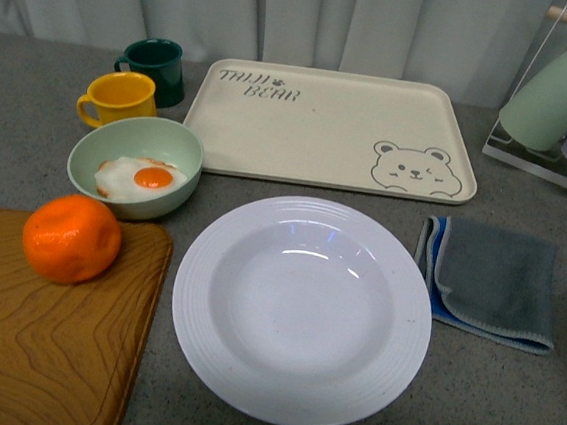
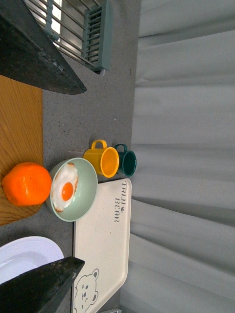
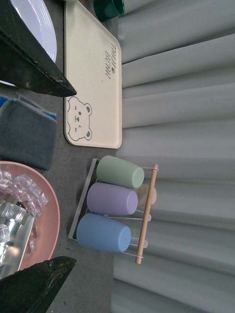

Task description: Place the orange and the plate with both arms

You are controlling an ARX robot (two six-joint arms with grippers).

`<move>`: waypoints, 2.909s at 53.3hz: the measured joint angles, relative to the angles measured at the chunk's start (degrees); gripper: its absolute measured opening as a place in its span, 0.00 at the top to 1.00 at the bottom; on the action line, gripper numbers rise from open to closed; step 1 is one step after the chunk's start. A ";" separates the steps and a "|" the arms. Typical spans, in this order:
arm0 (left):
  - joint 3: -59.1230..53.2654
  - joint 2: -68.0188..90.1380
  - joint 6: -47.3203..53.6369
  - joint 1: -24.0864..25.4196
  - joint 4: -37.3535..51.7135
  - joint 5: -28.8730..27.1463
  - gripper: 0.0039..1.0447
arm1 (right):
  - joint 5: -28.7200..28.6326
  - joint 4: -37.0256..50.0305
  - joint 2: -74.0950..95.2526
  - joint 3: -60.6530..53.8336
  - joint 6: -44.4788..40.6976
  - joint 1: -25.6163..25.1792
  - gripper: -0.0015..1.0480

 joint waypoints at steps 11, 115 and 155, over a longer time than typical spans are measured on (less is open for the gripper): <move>0.00 0.00 0.00 0.00 0.02 0.00 0.06 | 0.00 0.00 0.00 0.00 0.00 0.00 0.09; 0.00 0.00 0.00 0.00 0.02 0.00 0.06 | 0.00 0.00 0.00 0.00 0.00 0.00 0.09; 27.65 87.23 -9.09 -7.02 19.32 0.79 0.06 | 0.00 0.00 0.00 0.00 0.00 0.00 0.09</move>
